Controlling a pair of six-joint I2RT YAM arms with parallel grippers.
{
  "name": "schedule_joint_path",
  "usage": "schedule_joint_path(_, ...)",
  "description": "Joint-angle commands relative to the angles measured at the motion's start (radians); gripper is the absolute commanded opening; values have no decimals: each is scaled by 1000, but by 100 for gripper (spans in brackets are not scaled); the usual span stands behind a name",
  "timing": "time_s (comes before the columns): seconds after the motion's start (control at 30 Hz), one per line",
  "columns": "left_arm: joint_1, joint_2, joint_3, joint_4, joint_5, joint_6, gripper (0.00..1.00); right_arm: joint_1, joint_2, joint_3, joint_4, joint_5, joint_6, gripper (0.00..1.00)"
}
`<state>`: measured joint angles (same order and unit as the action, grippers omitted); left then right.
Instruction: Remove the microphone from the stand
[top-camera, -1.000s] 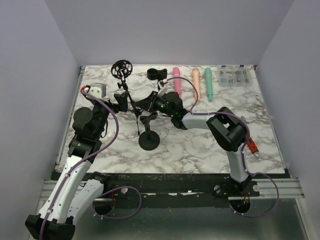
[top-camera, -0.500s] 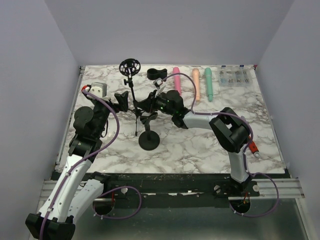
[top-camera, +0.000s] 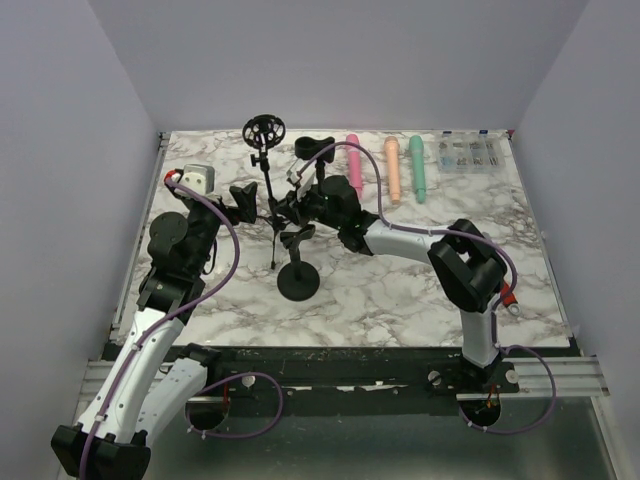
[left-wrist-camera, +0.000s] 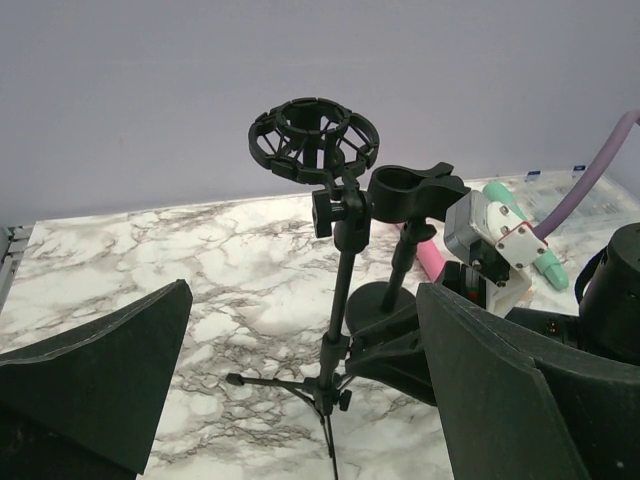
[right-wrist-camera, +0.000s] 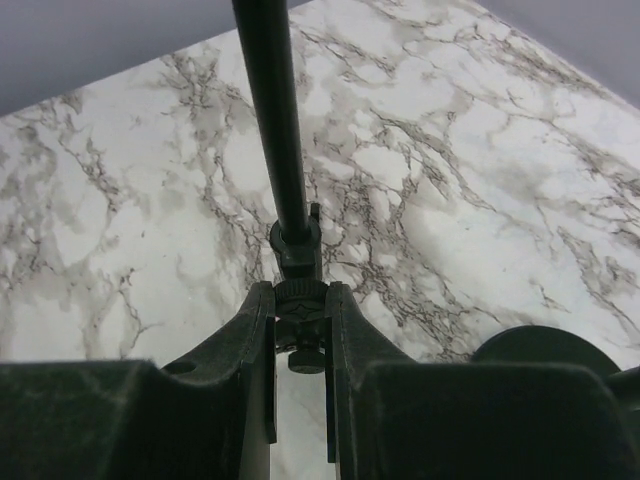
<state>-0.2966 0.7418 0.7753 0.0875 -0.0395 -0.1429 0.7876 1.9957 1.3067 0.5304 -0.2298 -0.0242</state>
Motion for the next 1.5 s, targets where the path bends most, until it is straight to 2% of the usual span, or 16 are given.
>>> schedule_joint_path(0.0,1,4,-2,9,9,2,99,16,-29,36,-118,145,-193,1)
schedule_joint_path(0.07,1,8,-2,9,7,2,99,36,-25,49,-129,186,-239,3)
schedule_joint_path(0.17,1,8,-2,8,6,3,99,48,-20,68,-142,217,-263,15)
schedule_joint_path(0.3,1,8,-4,8,3,6,98,48,-49,42,-99,224,-213,33)
schedule_joint_path(0.5,1,7,-2,7,3,6,99,46,-99,-27,-37,268,-117,55)
schedule_joint_path(0.63,1,5,-2,6,4,4,99,40,-139,-87,-5,252,-46,65)
schedule_joint_path(0.8,1,0,-1,7,3,3,99,29,-183,-156,20,206,50,72)
schedule_joint_path(0.93,1,-4,-1,6,7,0,99,0,-201,-188,48,166,228,75)
schedule_joint_path(1.07,1,-4,-1,5,7,-1,99,-50,-176,-160,49,44,580,78)
schedule_joint_path(1.23,1,-9,-1,5,7,-3,99,-86,-107,-103,41,-81,917,85)
schedule_joint_path(1.37,1,-13,1,4,11,-5,99,-102,-23,-94,144,-169,1158,86)
schedule_joint_path(1.47,1,-19,-1,6,9,-4,99,-103,46,-85,254,-206,1257,83)
